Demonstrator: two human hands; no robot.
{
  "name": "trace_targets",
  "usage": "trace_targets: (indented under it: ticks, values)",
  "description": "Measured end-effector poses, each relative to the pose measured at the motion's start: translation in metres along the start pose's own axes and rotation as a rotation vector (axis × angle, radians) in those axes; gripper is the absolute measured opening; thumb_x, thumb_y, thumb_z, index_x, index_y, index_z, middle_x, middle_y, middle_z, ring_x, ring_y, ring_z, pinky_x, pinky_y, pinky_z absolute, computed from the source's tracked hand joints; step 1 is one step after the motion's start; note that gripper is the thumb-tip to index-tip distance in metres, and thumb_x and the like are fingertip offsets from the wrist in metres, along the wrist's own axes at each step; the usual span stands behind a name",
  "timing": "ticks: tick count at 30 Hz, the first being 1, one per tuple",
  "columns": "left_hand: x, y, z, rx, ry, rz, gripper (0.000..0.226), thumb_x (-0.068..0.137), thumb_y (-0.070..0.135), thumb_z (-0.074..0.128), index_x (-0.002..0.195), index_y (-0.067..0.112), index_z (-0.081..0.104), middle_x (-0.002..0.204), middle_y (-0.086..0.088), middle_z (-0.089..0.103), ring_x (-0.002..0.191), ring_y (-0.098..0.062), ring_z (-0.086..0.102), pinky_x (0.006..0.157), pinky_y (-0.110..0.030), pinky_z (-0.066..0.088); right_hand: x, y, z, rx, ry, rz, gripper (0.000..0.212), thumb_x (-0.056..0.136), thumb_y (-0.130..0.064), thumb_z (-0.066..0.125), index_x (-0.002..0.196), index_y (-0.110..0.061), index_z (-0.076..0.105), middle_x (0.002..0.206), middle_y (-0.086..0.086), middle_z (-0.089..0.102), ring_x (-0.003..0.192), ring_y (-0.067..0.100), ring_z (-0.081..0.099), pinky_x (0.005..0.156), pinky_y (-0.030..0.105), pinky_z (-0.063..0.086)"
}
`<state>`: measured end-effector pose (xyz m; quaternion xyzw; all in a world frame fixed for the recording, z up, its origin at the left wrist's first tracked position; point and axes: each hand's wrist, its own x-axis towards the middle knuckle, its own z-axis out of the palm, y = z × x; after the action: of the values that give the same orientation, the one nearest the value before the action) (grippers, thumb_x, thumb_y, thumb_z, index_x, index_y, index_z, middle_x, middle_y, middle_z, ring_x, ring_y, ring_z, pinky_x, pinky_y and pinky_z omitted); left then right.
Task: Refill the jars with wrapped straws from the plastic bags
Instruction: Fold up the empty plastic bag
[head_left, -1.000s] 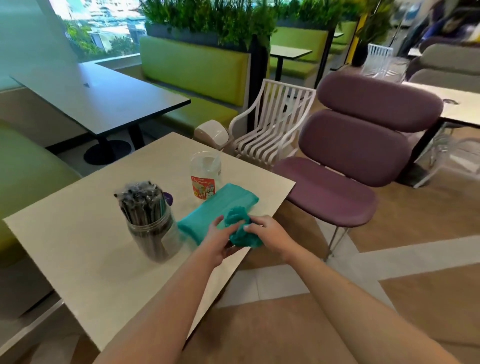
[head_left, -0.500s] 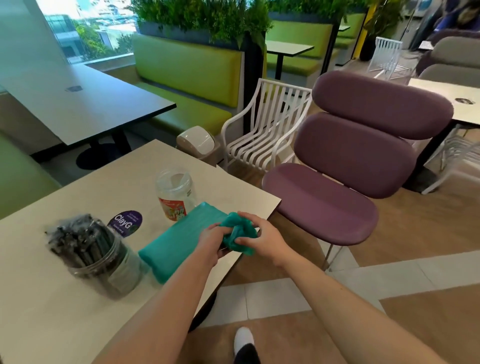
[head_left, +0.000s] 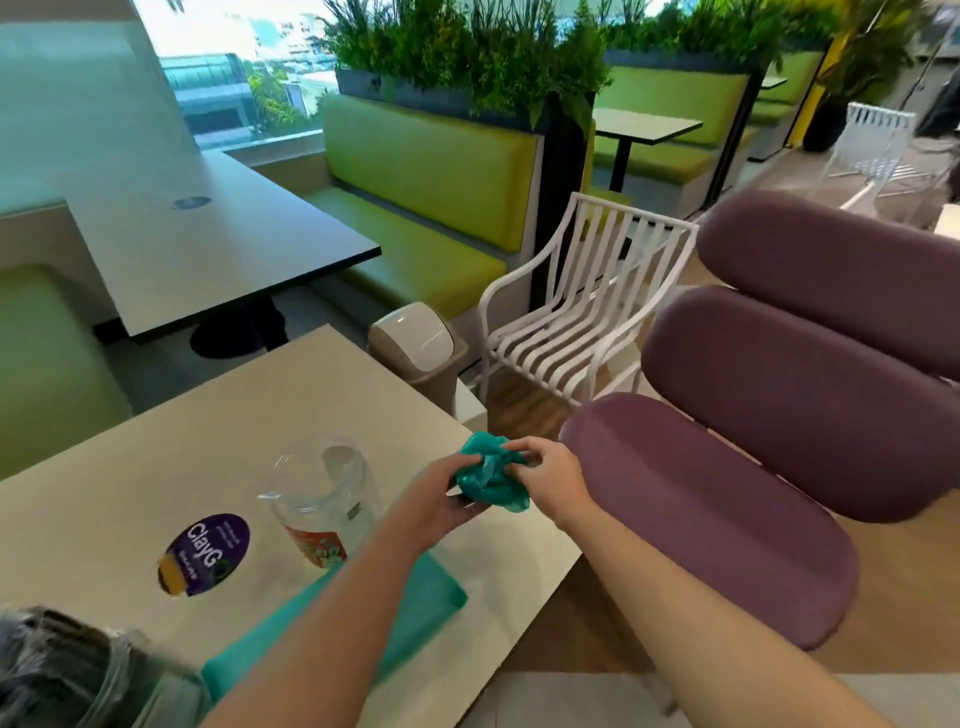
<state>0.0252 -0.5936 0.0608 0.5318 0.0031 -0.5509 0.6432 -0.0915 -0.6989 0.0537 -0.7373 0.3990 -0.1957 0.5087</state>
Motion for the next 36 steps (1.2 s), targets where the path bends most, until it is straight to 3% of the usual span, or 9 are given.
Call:
trace_targets:
  ticks: [3,6,10,14,19,22,28,31,36]
  values:
    - [0.029,0.014,0.002,0.144,-0.033,0.031,0.05,0.084,0.028,0.074,0.13,0.018,0.056,0.126,-0.014,0.059,0.11,-0.032,0.064,0.09,-0.042,0.056,0.039,0.001,0.001,0.014,-0.013,0.019,0.023,0.092,-0.003,0.059,0.106,-0.019,0.068,0.109,0.002,0.064,0.1,0.017,0.062,0.081,0.024,0.055]
    - [0.064,0.031,0.005,0.221,0.053,0.091,0.065,0.079,0.026,0.081,0.134,0.035,0.048,0.128,-0.009,0.056,0.112,-0.03,0.063,0.089,-0.041,0.057,0.086,0.002,0.002,0.033,-0.048,0.028,0.021,0.091,-0.004,0.06,0.102,-0.021,0.068,0.104,-0.002,0.063,0.098,0.016,0.063,0.076,0.02,0.055]
    - [0.11,0.056,0.016,0.245,0.18,0.16,0.051,0.087,0.023,0.073,0.133,0.028,0.051,0.133,-0.01,0.055,0.114,-0.028,0.061,0.092,-0.04,0.056,0.15,0.002,0.006,0.037,-0.117,0.023,0.02,0.092,-0.005,0.061,0.1,-0.022,0.066,0.109,0.0,0.062,0.1,0.014,0.061,0.067,0.013,0.053]
    - [0.16,0.086,0.028,0.337,0.37,0.225,0.045,0.091,0.028,0.067,0.133,0.024,0.052,0.132,-0.008,0.056,0.117,-0.025,0.059,0.093,-0.037,0.055,0.22,0.001,0.012,-0.021,-0.21,0.0,0.019,0.093,-0.009,0.061,0.108,-0.019,0.067,0.117,0.004,0.063,0.11,0.018,0.061,0.08,0.022,0.054]
    - [0.218,0.117,0.028,0.395,0.485,0.276,0.042,0.094,0.035,0.061,0.133,0.022,0.053,0.13,-0.005,0.057,0.114,-0.02,0.058,0.084,-0.031,0.057,0.3,-0.007,0.021,-0.059,-0.319,-0.019,0.018,0.094,-0.009,0.06,0.106,-0.021,0.066,0.118,0.005,0.063,0.11,0.02,0.062,0.079,0.024,0.055]
    - [0.254,0.135,0.02,0.387,0.562,0.283,0.041,0.097,0.039,0.055,0.134,0.02,0.053,0.124,-0.001,0.056,0.103,-0.014,0.057,0.066,-0.018,0.053,0.344,-0.009,0.038,-0.102,-0.36,-0.049,0.02,0.094,-0.008,0.059,0.109,-0.018,0.067,0.12,0.005,0.061,0.113,0.02,0.06,0.084,0.025,0.054]
    - [0.321,0.156,-0.02,0.491,0.811,0.294,0.038,0.097,0.024,0.059,0.133,0.016,0.051,0.132,-0.008,0.056,0.113,-0.021,0.059,0.08,-0.028,0.054,0.41,-0.003,0.078,-0.239,-0.349,-0.186,0.017,0.095,-0.01,0.057,0.108,-0.017,0.066,0.12,0.002,0.045,0.112,0.017,0.052,0.092,0.021,0.047]
    - [0.346,0.163,-0.031,0.577,0.957,0.32,0.052,0.092,0.018,0.064,0.14,0.019,0.043,0.138,-0.009,0.045,0.125,-0.025,0.05,0.102,-0.038,0.048,0.432,0.005,0.1,-0.265,-0.36,-0.233,0.015,0.095,-0.012,0.058,0.105,-0.019,0.065,0.113,-0.002,0.042,0.106,0.014,0.051,0.091,0.022,0.049]
    - [0.371,0.162,-0.042,0.733,1.072,0.351,0.067,0.092,0.03,0.063,0.149,0.026,0.027,0.143,-0.006,0.038,0.127,-0.024,0.047,0.102,-0.04,0.043,0.458,0.017,0.131,-0.28,-0.364,-0.222,0.015,0.094,-0.012,0.059,0.107,-0.016,0.066,0.111,-0.003,0.042,0.102,0.011,0.049,0.089,0.02,0.048]
